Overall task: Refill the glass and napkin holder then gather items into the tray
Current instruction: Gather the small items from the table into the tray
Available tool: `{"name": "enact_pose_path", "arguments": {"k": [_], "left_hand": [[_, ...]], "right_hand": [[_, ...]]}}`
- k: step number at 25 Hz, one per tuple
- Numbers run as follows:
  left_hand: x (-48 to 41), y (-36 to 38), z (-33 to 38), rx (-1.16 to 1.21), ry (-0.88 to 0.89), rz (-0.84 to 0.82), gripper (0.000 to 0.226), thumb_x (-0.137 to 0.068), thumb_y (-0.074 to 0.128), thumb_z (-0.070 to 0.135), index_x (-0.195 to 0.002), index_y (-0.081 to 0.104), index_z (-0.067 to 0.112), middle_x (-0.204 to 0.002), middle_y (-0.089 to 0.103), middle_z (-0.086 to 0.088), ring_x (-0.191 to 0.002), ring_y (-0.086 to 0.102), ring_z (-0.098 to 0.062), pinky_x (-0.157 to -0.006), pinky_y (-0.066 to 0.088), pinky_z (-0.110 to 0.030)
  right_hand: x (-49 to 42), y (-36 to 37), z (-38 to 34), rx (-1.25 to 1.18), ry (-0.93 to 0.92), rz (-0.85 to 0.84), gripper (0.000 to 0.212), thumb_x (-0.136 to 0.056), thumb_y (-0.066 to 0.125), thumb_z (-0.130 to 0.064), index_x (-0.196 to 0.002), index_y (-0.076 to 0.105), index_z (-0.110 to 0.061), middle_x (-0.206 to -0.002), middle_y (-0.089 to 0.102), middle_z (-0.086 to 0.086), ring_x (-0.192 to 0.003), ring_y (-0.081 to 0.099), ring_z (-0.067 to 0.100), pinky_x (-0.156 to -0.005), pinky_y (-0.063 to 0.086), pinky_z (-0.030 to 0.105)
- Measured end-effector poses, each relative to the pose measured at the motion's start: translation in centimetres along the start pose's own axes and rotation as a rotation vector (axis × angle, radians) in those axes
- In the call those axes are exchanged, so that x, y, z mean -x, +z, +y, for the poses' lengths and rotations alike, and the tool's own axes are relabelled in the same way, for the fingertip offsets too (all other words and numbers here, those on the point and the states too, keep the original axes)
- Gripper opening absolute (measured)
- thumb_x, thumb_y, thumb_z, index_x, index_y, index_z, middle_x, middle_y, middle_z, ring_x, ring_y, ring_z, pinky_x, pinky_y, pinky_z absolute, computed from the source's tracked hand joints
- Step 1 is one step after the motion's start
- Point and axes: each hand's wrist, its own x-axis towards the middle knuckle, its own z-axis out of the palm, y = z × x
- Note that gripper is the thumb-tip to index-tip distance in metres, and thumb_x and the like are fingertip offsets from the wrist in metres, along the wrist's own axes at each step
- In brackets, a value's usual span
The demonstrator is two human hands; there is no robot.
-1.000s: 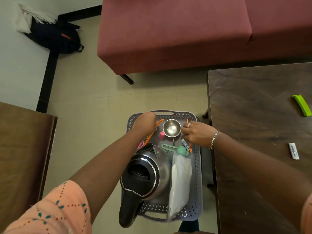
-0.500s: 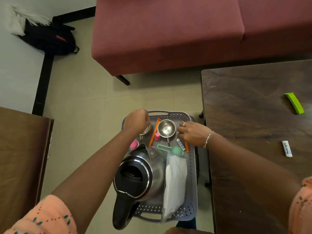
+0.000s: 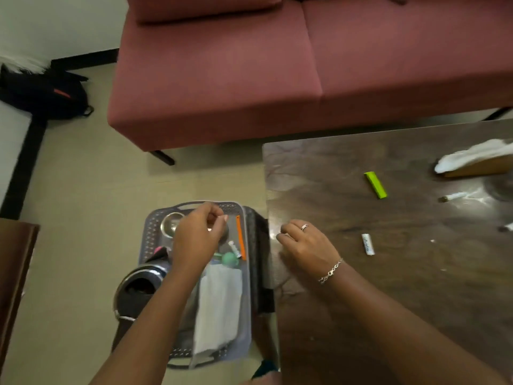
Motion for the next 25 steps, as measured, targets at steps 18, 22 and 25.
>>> {"name": "enact_pose_path", "arguments": {"k": [18,22,25], "left_hand": [[5.6,26.6,20.2,-0.281,0.264,-0.429,0.011,-0.085,0.058,0.021,-0.09,0.061,0.013,-0.09,0.068,-0.004,-0.089,0.061,-0.023,-0.068,0.042,-0.031],[4.9,31.7,23.2,-0.493,0.505,-0.553,0.02,-0.09,0.051,0.025,-0.103,0.055,0.01,-0.109,0.06,-0.008,-0.105,0.053,-0.026,-0.083,0.044,-0.037],[3.5,34.6,25.4,-0.572,0.637,-0.575,0.022,-0.091,0.049,0.022,-0.106,0.052,0.008,-0.114,0.056,-0.01,-0.11,0.049,-0.026,-0.086,0.041,-0.036]], "right_hand": [[26.8,-16.3,23.5,0.244,0.461,-0.083,0.032,-0.067,0.037,-0.005,-0.072,0.068,-0.006,-0.069,0.066,0.007,-0.058,0.062,0.025,-0.05,0.048,0.026],[29.7,-16.7,29.1,0.266,0.549,-0.203,0.038,-0.066,0.029,-0.006,-0.068,0.067,-0.005,-0.063,0.065,0.008,-0.045,0.056,0.027,-0.032,0.045,0.025],[30.2,-16.6,31.6,0.312,0.488,-0.201,0.037,-0.07,0.032,-0.009,-0.066,0.069,-0.007,-0.061,0.065,0.007,-0.042,0.055,0.026,-0.035,0.041,0.021]]}}
